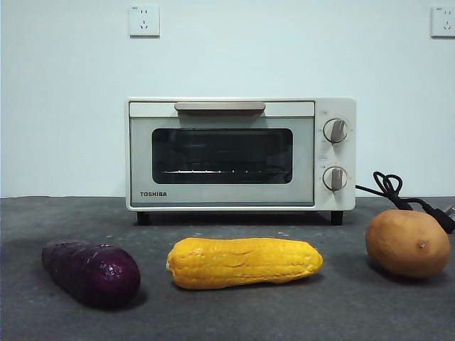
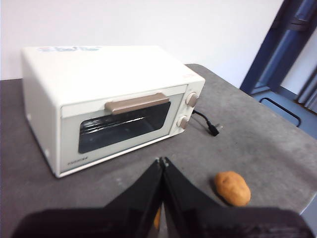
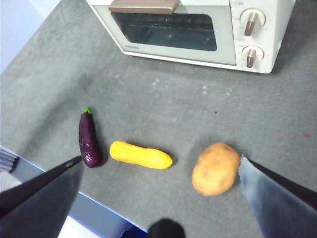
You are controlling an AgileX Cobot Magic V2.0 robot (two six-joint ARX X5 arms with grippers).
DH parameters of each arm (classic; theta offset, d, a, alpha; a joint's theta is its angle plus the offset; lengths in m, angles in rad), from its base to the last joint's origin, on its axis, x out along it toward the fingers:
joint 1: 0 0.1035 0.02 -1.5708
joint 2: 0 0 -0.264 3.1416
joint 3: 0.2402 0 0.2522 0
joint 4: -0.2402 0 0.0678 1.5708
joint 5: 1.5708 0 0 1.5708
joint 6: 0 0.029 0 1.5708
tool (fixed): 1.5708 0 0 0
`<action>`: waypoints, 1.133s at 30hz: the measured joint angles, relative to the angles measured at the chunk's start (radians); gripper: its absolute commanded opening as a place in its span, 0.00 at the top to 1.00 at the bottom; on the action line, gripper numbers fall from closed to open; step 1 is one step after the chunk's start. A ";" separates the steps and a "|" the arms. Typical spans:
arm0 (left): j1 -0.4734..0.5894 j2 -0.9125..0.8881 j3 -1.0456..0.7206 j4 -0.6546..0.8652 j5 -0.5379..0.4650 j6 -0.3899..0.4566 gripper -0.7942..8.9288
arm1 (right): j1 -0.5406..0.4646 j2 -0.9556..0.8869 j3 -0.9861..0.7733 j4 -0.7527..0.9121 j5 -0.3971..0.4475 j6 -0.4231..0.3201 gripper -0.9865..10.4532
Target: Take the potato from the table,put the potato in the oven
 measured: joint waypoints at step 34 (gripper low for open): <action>-0.370 1.030 0.394 0.491 -0.320 0.132 0.93 | 0.000 0.082 0.000 -0.007 0.000 0.017 0.26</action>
